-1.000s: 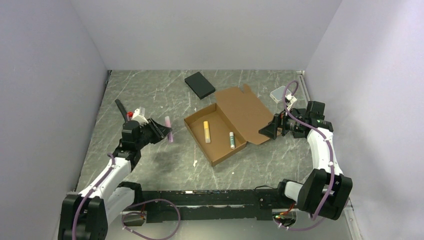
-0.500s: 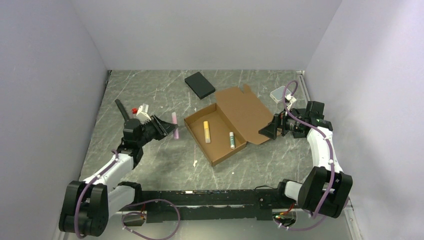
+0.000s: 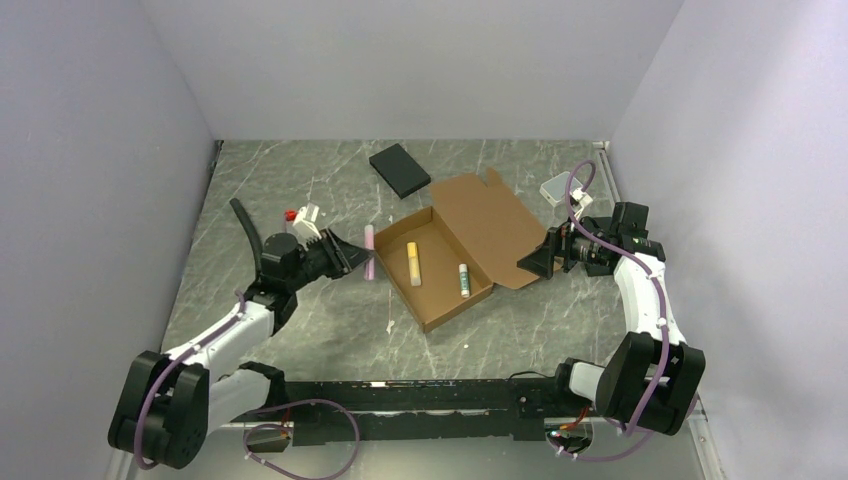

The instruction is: Fold the paper box

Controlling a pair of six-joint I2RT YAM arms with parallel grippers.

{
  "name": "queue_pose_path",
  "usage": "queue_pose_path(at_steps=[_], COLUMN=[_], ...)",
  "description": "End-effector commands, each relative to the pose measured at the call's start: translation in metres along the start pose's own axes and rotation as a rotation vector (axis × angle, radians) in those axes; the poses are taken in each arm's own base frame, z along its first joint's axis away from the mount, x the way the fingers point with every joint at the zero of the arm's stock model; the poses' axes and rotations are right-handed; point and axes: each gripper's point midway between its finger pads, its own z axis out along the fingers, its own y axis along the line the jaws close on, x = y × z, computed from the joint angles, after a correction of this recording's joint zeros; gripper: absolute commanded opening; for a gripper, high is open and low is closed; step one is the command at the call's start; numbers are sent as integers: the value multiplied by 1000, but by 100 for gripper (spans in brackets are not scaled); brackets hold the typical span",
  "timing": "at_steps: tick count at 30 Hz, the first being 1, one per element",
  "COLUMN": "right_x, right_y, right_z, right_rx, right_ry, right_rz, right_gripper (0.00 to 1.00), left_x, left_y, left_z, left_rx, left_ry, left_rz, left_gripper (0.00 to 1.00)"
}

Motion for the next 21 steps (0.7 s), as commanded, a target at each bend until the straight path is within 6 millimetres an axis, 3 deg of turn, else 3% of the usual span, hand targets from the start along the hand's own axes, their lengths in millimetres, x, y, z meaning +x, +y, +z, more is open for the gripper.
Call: queue_pose_path(at_steps=[1, 21], right_x=[-19, -19], right_y=[0, 2], right_z=[-4, -4], right_rx=[-9, -14], right_ry=[-41, -43], right_rz=[-68, -72], right_gripper=[100, 100], left_x=[-12, 28], left_y=[-23, -62], left_z=[12, 57], left_rx=[43, 78], left_ry=[-21, 120], left_rz=[71, 169], left_gripper=[0, 0])
